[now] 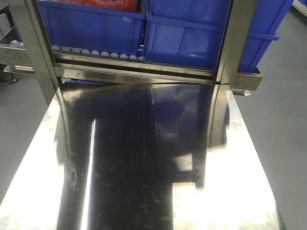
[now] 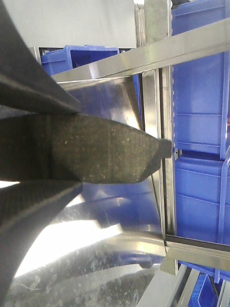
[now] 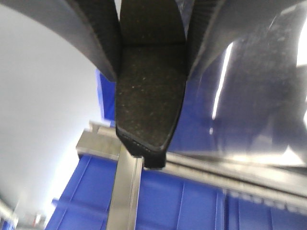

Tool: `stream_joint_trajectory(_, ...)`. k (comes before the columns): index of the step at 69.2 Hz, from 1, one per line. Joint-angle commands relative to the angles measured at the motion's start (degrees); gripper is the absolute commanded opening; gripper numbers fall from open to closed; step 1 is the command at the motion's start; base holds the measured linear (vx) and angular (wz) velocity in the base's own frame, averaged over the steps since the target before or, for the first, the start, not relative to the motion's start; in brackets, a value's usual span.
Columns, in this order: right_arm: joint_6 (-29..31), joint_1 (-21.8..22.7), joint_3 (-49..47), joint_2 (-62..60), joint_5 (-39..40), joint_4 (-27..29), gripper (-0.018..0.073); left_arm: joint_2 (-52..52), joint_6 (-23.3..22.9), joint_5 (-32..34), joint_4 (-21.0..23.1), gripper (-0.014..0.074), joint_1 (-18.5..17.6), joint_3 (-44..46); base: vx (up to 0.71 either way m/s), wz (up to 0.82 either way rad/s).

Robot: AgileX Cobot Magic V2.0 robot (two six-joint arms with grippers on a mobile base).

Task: Move and align brake pads A on conveyor
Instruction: 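Back the base away from the steel table and turn toward the aisle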

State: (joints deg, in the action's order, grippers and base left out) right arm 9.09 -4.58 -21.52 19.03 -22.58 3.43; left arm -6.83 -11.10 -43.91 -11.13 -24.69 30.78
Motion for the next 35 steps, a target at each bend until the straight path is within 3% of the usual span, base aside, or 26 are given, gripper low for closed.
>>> stream_joint_trajectory(1, 0.63, 0.23, 0.81, -4.27, 8.97, 0.25, -0.0005, -0.75, -0.09, 5.60, -0.34, -0.0006, -0.16, 1.42, 0.00, 0.00)
stream_joint_trajectory(35, 0.57, 0.29, 1.48, -7.49, 11.18, 0.02, -0.0005, -0.75, -0.09, 5.60, -0.34, -0.0007, -0.16, 1.42, 0.00, 0.00)
